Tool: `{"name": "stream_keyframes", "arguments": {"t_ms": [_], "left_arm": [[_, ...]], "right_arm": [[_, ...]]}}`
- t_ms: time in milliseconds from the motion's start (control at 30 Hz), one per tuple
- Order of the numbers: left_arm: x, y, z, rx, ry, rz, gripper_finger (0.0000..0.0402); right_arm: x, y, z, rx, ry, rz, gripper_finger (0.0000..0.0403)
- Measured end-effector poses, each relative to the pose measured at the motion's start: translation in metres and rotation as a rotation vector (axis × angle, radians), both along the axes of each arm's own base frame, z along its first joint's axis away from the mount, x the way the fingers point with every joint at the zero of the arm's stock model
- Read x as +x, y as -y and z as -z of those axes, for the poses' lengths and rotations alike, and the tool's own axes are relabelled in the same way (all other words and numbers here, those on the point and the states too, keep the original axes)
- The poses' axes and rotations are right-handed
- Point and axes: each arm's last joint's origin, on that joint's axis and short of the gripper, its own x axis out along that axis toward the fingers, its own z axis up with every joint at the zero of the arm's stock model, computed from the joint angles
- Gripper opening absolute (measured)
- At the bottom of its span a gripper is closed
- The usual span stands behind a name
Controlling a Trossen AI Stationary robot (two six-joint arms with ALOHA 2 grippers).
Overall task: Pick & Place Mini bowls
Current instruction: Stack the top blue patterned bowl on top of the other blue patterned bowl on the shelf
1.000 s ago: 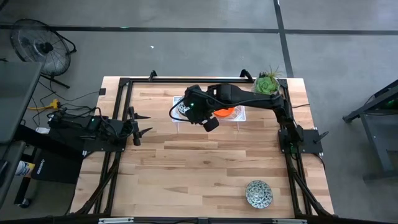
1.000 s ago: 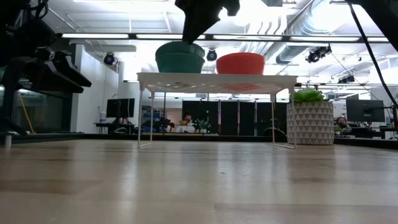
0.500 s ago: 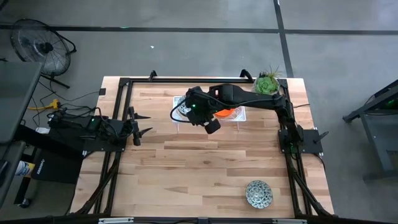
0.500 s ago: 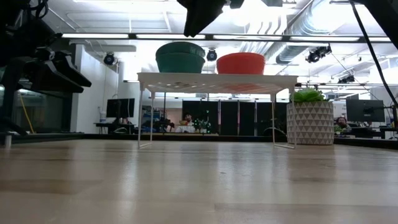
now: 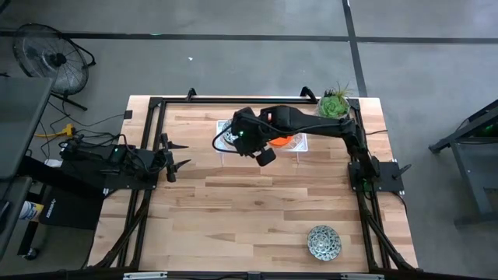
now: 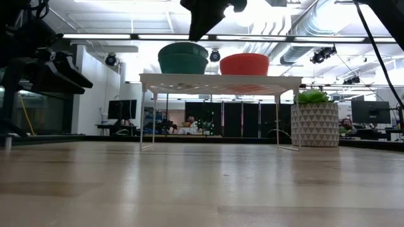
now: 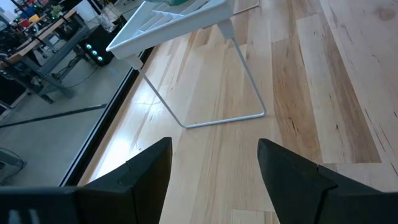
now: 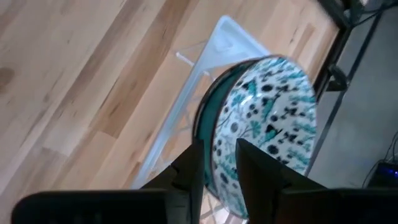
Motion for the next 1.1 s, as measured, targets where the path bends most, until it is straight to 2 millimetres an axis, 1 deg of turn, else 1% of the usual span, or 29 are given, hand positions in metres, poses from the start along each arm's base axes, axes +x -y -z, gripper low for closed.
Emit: {"name": "stream_keyframes", "arguments": {"t_ms": [67,267,667,867,1100], "left_arm": [[0.0,0.0,0.0,0.0,0.0,0.0,0.0232],[0.0,0.0,0.0,0.0,0.0,0.0,0.0232],[0.0,0.0,-0.0001,0.0,0.0,0.0,0.0232],[0.0,0.0,-0.0001,0.0,0.0,0.0,0.0232],[0.0,0.0,-0.0001,0.0,0.0,0.0,0.0232]], "right_arm": [[-0.0011,0.0,0.0011,-0.001,-0.016,0.0,0.0079],[0.0041,-0.0001,0.0082,0.01,-0.027,-0.005,0.0078],[0.0052,0.0025,0.0085,0.017,-0.018,-0.003,0.0073],[0.0047,0.0029,0.0091,0.034,-0.025,-0.009,0.0054],[0.0046,0.0049,0.009,0.033,-0.024,-0.004,0.0009]]}}
